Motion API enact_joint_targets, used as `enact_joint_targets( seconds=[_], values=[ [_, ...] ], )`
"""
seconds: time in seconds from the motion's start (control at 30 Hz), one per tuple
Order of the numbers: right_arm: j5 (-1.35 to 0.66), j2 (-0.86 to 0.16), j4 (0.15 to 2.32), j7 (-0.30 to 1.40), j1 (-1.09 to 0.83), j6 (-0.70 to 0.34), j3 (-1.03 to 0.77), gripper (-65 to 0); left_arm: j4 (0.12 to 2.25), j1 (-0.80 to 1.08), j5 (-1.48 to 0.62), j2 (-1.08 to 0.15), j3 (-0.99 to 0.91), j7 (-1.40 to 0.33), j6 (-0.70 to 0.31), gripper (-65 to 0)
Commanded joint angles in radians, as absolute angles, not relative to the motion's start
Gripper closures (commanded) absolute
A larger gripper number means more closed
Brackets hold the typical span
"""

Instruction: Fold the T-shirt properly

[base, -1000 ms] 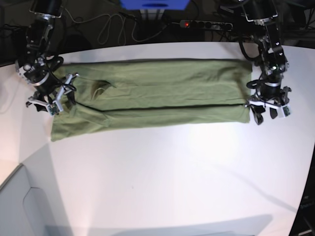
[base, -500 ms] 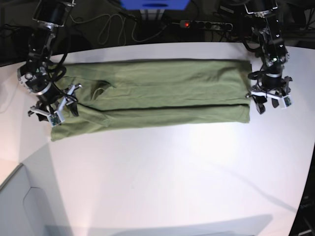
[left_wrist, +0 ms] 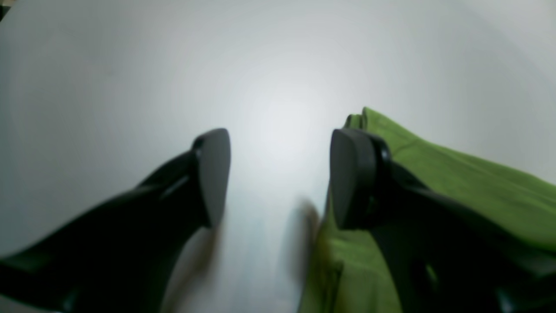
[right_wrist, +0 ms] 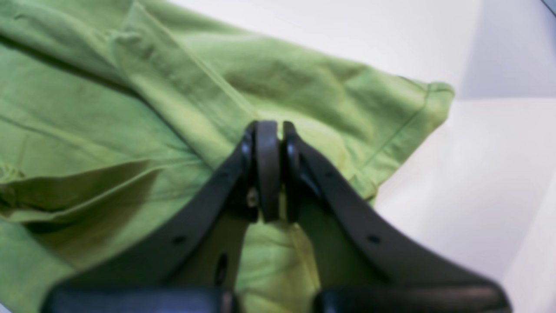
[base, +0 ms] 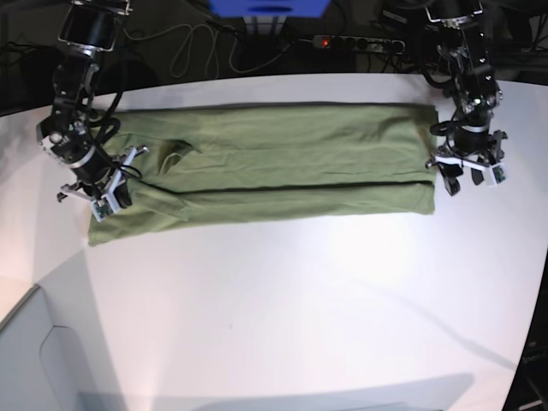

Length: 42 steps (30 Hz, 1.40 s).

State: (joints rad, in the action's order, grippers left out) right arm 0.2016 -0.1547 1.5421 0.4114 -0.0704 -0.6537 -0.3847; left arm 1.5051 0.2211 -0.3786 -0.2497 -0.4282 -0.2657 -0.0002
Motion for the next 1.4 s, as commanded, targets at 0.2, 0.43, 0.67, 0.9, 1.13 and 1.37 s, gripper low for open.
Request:
enact_joint_targets(
  seconds=[0.2, 0.43, 0.67, 0.9, 1.13, 1.37],
  values=[
    [0.182, -0.168, 1.626, 0.417, -0.117, -0.677, -0.395, -0.2, 1.524, 0.216, -0.384, -0.265, -0.433, -0.239, 0.001, -35.3],
    [0.182, -0.163, 1.761, 0.414, -0.211, -0.677, -0.390, -0.2, 1.524, 0.216, -0.384, -0.265, -0.433, -0.239, 0.001, -35.3],
    [0.180, -0.170, 1.756, 0.412, -0.262, -0.677, -0.389, -0.5, 1.524, 0.216, -0.384, -0.265, -0.433, -0.239, 0.001, -35.3],
    [0.185, -0.171, 1.756, 0.420, -0.268, -0.679, -0.395, -17.0, 1.524, 0.216, -0.384, -0.265, -0.432, -0.239, 0.001, -35.4],
    [0.180, -0.182, 1.788, 0.412, -0.277, -0.679, -0.472, -40.8, 1.557, 0.217, -0.384, -0.266, -0.433, -0.239, 0.001, -35.4],
    [0.180, -0.147, 1.837, 0.412, -0.275, -0.679, -0.501, -41.4, 1.615, 0.228, -0.386, -0.228, -0.423, -0.239, -0.001, -35.6]
  ],
)
